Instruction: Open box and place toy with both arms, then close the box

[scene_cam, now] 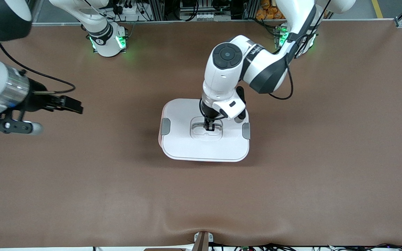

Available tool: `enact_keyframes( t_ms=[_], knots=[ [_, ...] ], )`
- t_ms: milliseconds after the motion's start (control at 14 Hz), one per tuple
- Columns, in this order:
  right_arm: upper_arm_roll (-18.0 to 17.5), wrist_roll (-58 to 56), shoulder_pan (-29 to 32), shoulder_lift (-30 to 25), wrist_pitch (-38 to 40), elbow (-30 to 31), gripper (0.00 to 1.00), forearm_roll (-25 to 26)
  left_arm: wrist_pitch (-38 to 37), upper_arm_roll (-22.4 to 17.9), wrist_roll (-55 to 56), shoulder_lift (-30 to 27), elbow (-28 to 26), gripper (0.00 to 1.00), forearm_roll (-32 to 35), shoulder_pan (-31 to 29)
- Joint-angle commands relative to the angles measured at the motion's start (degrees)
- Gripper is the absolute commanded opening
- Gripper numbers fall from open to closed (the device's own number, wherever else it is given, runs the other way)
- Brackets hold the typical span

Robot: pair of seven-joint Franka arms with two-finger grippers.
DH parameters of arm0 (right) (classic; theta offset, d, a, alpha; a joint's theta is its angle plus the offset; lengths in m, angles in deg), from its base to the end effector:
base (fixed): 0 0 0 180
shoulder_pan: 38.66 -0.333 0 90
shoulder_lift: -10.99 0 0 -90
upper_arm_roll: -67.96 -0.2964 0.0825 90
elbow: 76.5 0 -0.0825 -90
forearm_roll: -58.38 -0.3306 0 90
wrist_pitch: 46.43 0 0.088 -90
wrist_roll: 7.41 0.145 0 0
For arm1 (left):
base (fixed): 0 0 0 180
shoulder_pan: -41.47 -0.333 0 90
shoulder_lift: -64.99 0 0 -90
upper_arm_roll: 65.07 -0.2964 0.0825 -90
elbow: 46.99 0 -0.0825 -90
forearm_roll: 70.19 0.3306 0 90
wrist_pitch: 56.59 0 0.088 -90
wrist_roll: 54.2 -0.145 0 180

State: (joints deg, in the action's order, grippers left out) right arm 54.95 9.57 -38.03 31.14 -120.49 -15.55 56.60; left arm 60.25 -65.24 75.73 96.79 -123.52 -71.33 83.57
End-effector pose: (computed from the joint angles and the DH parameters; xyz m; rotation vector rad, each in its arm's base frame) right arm 0.5522 0.1002 0.5653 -3.0555 0.1261 0.2104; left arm 0.5004 -0.4524 0.3854 2.1450 2.0862 -0.0094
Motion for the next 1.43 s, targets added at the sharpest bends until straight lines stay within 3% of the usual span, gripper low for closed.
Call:
enact_keyframes(
  t_ms=[0,715,1359],
  knots=[
    [2.64,-5.37,0.25,-3.36,1.46,1.45,1.00,-0.07,0.50,-1.32,2.42,2.74,2.18,0.00,2.10,2.36],
    [12.65,-16.36,0.08,-8.98,2.08,5.84,1.00,0.02,1.90,-2.11,5.14,4.15,1.74,0.00,4.48,6.59],
    [13.89,-16.45,-0.27,-19.43,-3.53,20.77,1.00,0.02,1.46,-1.94,4.98,4.59,1.65,0.00,6.68,6.41]
  ],
)
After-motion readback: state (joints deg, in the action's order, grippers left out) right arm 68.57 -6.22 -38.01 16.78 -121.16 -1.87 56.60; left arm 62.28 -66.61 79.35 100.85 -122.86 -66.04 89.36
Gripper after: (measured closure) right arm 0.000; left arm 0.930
